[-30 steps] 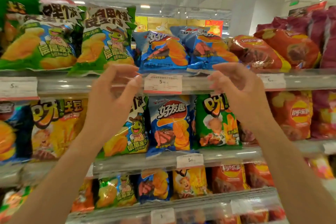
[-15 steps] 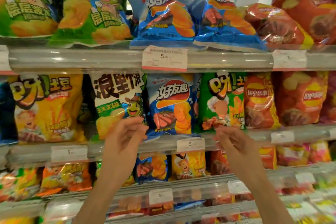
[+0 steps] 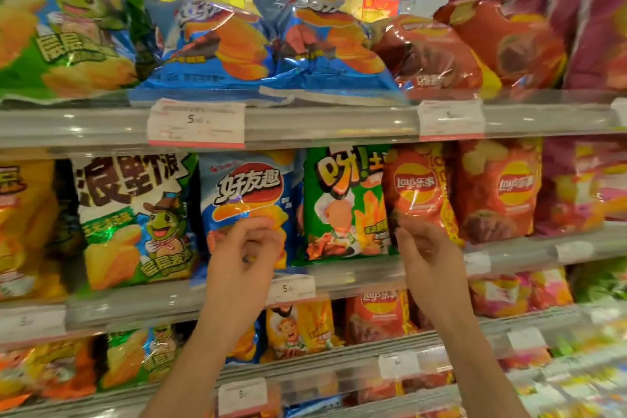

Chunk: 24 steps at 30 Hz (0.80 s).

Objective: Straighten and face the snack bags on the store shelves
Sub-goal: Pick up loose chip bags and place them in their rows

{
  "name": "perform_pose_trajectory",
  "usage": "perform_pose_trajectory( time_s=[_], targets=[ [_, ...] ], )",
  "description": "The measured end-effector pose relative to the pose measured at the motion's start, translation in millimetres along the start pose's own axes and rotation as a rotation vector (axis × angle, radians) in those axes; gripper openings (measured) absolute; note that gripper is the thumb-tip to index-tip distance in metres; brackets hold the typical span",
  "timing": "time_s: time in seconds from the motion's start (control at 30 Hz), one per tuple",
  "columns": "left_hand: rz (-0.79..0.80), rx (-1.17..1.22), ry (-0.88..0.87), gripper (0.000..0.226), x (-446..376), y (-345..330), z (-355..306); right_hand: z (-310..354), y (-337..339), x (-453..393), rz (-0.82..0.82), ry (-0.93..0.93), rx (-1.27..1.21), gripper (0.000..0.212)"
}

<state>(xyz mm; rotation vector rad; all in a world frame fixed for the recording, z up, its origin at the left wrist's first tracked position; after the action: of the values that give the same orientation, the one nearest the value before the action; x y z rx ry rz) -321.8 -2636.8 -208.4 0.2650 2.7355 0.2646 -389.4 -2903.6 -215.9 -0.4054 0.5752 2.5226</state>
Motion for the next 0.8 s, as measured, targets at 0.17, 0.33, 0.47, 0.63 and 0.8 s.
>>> perform_pose_trajectory(
  time_s=[0.17,0.33,0.47,0.63,0.8],
  targets=[
    [0.060,-0.331,-0.076,0.036,-23.4,-35.7,-18.0,-0.9,-13.9,-19.6,0.132,0.008,0.160,0.051],
    [0.079,-0.626,-0.044,0.070,-37.8,-51.1,-26.2,7.0,-24.4,-17.7,0.164,0.012,0.237,0.047],
    [0.081,-0.618,-0.013,0.070,-41.9,-49.5,-26.9,7.9,-26.5,-16.0,0.195,-0.030,0.146,0.045],
    [0.073,-0.537,-0.004,0.072,-38.7,-46.6,-31.4,4.7,-26.1,-21.2,0.209,-0.062,-0.008,0.057],
    [0.016,-0.411,-0.041,0.086,-37.2,-39.3,-39.0,19.2,-19.9,-23.6,0.207,-0.041,-0.088,0.039]
  ],
)
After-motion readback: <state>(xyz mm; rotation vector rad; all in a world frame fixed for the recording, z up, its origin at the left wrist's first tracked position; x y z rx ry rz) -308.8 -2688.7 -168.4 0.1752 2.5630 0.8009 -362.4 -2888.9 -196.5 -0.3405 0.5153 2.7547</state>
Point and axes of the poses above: each hand's wrist, its own x-axis away from the middle knuckle, its own y-axis out of the back of the hand, z = x × y, the point moved 4 cm from there along -x, towards the middle knuckle, and after that the axes turned 10 degrees about z, right-handed, at the moved point
